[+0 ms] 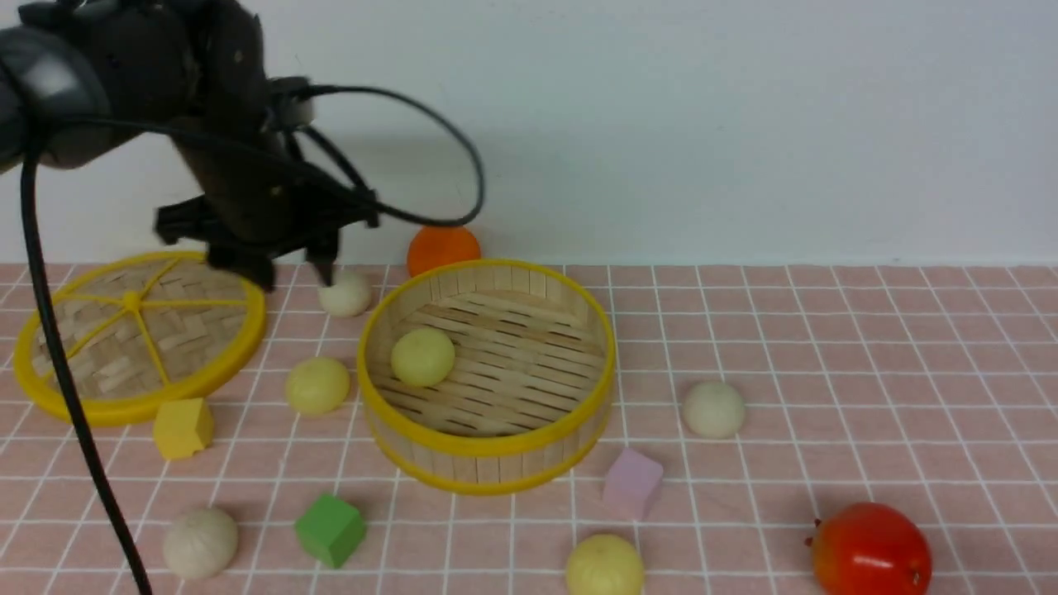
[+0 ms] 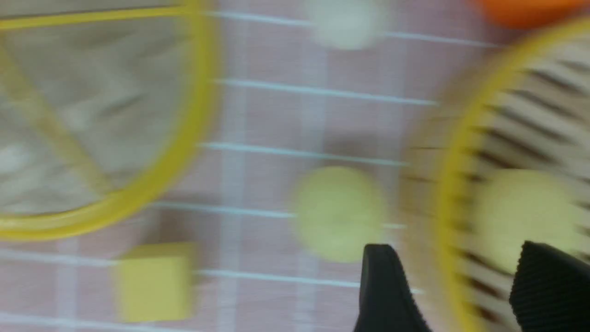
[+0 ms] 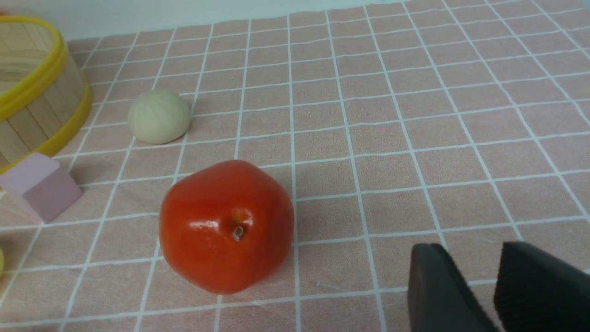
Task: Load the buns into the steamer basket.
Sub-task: Use the left arm to grab a steamed stuffed bun
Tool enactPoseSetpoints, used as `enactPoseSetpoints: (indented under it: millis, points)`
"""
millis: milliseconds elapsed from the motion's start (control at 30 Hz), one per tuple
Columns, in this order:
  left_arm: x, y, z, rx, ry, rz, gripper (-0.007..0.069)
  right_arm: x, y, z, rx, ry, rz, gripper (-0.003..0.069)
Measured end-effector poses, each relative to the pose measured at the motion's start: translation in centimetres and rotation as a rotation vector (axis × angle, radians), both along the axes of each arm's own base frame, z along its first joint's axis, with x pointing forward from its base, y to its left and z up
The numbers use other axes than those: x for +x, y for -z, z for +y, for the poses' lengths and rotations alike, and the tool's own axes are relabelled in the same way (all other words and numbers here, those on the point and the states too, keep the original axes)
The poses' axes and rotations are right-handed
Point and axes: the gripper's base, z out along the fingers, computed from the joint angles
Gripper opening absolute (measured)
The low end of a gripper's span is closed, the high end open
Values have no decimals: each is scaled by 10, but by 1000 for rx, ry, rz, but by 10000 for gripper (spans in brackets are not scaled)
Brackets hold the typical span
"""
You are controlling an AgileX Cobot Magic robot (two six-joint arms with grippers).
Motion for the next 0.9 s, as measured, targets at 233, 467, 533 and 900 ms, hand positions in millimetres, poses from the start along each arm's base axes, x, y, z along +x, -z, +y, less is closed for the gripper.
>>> enactPoseSetpoints:
  millis: [233,467,533,900]
  points:
    - [14,50,1,44,-6,84,343,0,0,0,0,0,0,239]
    - [20,74,2,79,-32,124,334,0,0,0,0,0,0,239]
    - [23,86,1,82,-32,140,333,0,0,0,0,0,0,239]
    - [30,94,5,61,-23,154,27,0,0,0,0,0,0,239]
